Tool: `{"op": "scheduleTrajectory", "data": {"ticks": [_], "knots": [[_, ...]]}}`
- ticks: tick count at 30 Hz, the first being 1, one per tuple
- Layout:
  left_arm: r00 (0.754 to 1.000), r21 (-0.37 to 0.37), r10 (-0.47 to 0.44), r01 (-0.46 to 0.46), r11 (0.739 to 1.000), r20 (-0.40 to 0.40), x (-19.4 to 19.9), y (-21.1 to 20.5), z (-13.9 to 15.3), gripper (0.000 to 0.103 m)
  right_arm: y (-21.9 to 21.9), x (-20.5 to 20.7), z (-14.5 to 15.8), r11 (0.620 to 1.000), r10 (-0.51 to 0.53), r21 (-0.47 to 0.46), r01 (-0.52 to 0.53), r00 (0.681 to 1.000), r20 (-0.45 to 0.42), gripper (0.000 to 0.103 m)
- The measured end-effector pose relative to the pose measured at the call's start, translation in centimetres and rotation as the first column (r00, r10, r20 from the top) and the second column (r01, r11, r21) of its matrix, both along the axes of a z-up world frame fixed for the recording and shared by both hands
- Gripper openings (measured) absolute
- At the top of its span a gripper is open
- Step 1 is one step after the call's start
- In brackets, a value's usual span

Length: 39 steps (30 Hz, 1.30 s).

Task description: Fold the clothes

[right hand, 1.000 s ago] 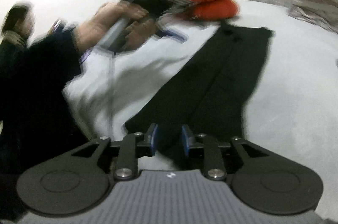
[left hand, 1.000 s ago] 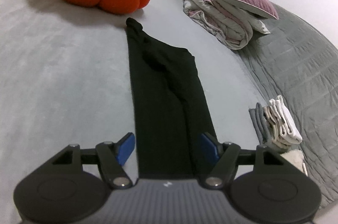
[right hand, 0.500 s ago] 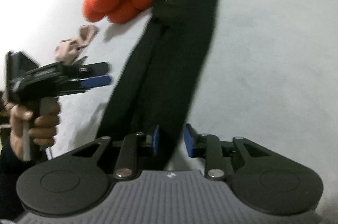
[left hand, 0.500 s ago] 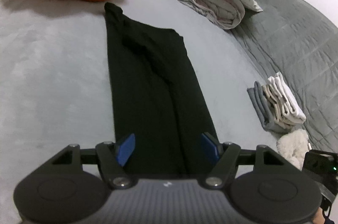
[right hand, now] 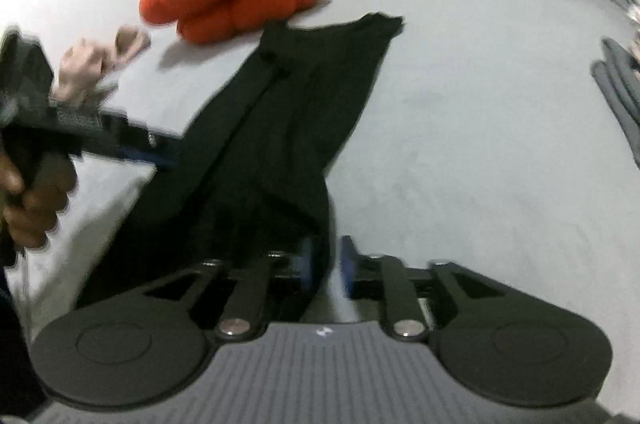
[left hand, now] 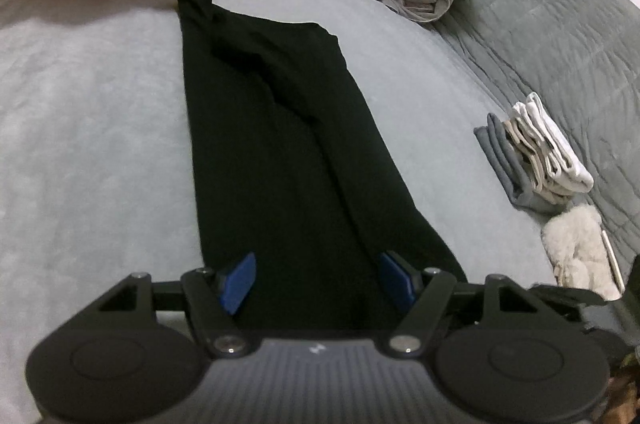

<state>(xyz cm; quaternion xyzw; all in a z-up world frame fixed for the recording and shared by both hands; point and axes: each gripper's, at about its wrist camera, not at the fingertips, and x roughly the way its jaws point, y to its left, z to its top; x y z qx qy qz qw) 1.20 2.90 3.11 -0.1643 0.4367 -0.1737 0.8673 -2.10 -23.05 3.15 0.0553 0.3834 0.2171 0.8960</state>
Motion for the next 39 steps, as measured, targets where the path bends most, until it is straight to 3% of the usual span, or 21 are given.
{"op": "scheduleTrajectory", "data": {"ticks": [3,7,10,16,20,21,22,23,24,27,32,37,39], "knots": [[1.0,0.002,0.01,-0.01,1.0,0.002,-1.5,0.4,0.8,0.07,-0.4,-1.1,1.4,0.995,-0.037,0.09,0.038,0.999,-0.012,0.041],[0.997,0.046,0.061,-0.063,0.997,0.038,-6.3,0.8,2.8,0.07,-0.9,-4.2,-0.2,0.963,-0.068,0.248,0.106,0.985,-0.16,0.041],[0.993,0.043,0.106,-0.108,0.993,0.05,-11.0,1.0,3.7,0.071,-1.3,-7.5,-1.3,0.938,-0.092,0.305,0.164,0.967,-0.236,0.041],[0.961,-0.02,0.268,-0.269,0.963,-0.067,-19.4,-0.1,0.4,0.071,-1.8,-11.5,-1.7,0.9,-0.132,0.368,0.236,0.949,-0.287,0.041],[0.961,0.05,0.275,-0.275,0.96,-0.001,-21.1,-2.6,-0.4,0.072,-0.9,-11.7,-1.7,0.893,-0.132,0.38,0.24,0.948,-0.289,0.042],[0.96,0.076,0.28,-0.281,0.957,0.012,-21.2,-3.0,-0.5,0.069,-0.6,-11.6,-1.8,0.894,-0.138,0.376,0.244,0.948,-0.286,0.039],[0.958,0.104,0.287,-0.288,0.952,0.024,-21.3,-3.4,-0.5,0.065,-0.5,-11.6,-2.0,0.895,-0.15,0.368,0.252,0.947,-0.285,0.028],[0.955,0.131,0.293,-0.295,0.946,0.036,-21.3,-3.8,-0.6,0.037,-0.5,-11.7,-2.1,0.896,-0.161,0.36,0.261,0.945,-0.284,0.022],[0.958,0.176,0.282,-0.285,0.942,0.043,-21.2,-4.4,-0.6,0.0,-0.4,-11.7,-2.3,0.896,-0.173,0.353,0.27,0.944,-0.283,0.011],[0.97,0.13,0.242,-0.24,0.962,0.0,-21.5,-4.1,0.3,0.001,-0.4,-12.7,-2.0,0.892,-0.176,0.361,0.272,0.945,-0.275,0.007],[0.976,0.119,0.208,-0.214,0.97,0.061,-24.2,-1.5,3.5,0.001,-0.3,-16.8,1.0,0.88,-0.138,0.418,0.227,0.963,-0.234,0.006],[0.981,0.155,0.193,-0.19,0.97,-0.005,-23.8,-1.0,1.3,0.001,1.0,-16.5,-0.8,0.925,-0.17,0.294,0.242,0.953,-0.252,0.006],[0.983,0.183,0.182,-0.177,0.967,-0.009,-23.9,-1.4,0.4,0.002,1.2,-16.0,-1.4,0.923,-0.159,0.303,0.235,0.954,-0.255,0.009]]}}
